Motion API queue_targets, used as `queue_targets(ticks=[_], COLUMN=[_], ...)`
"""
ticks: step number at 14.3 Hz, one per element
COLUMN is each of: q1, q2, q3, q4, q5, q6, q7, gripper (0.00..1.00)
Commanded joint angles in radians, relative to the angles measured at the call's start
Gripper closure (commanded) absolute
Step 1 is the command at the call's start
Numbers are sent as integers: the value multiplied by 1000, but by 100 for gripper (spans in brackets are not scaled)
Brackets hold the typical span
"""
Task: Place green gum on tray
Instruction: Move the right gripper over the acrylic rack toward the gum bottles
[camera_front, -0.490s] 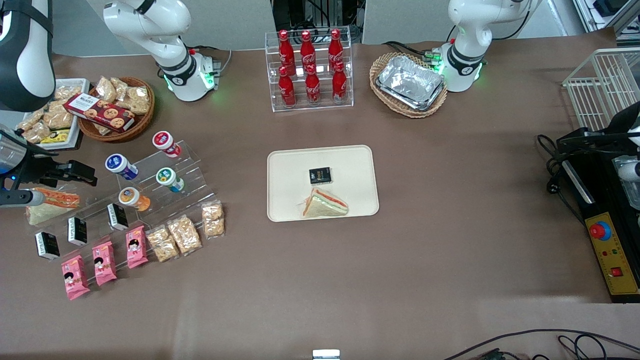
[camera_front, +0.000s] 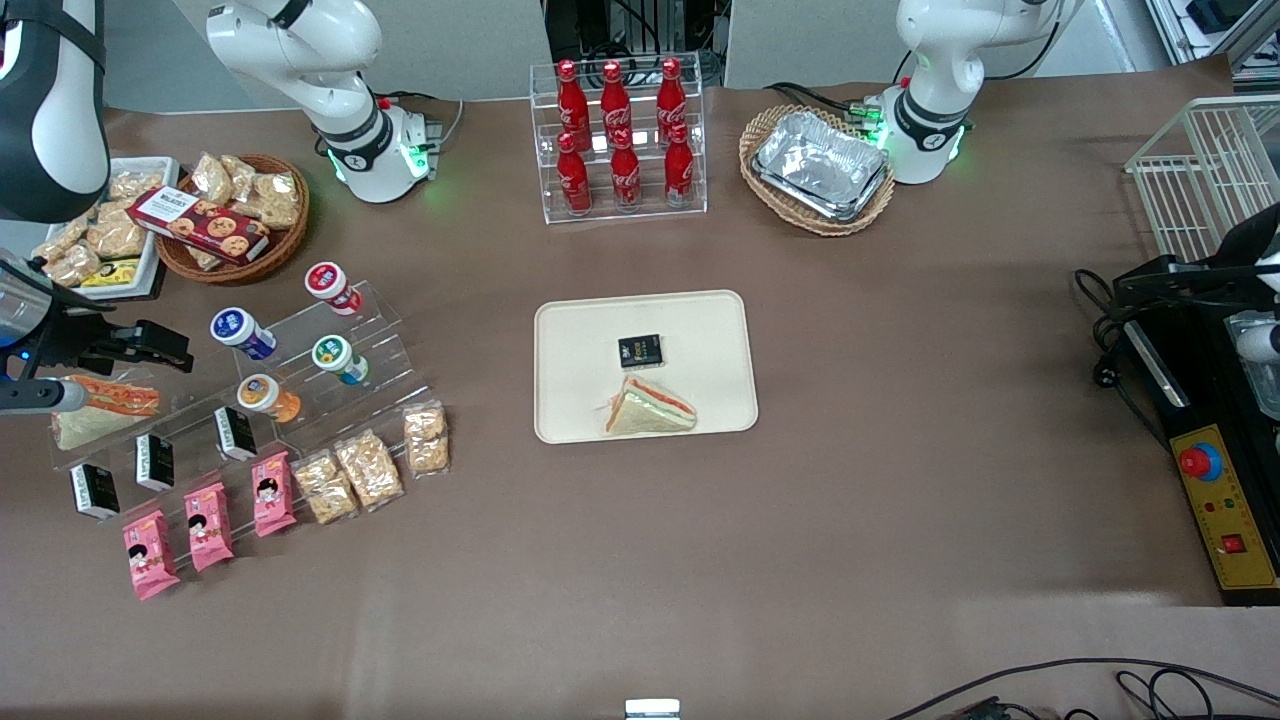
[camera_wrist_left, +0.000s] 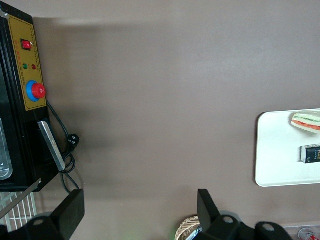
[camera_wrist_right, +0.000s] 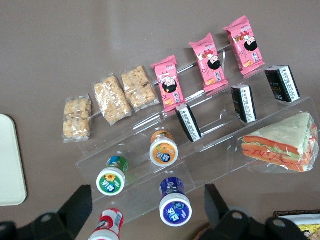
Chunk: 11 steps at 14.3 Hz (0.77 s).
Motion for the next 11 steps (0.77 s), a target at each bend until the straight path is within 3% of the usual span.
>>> queue_targets(ticks=[1, 11], q1=[4, 106], q2=[1, -299], q3=[0, 9], q4=[8, -320], q5=[21, 33], q6=[-17, -1], q7=[-14, 101], gripper=[0, 0])
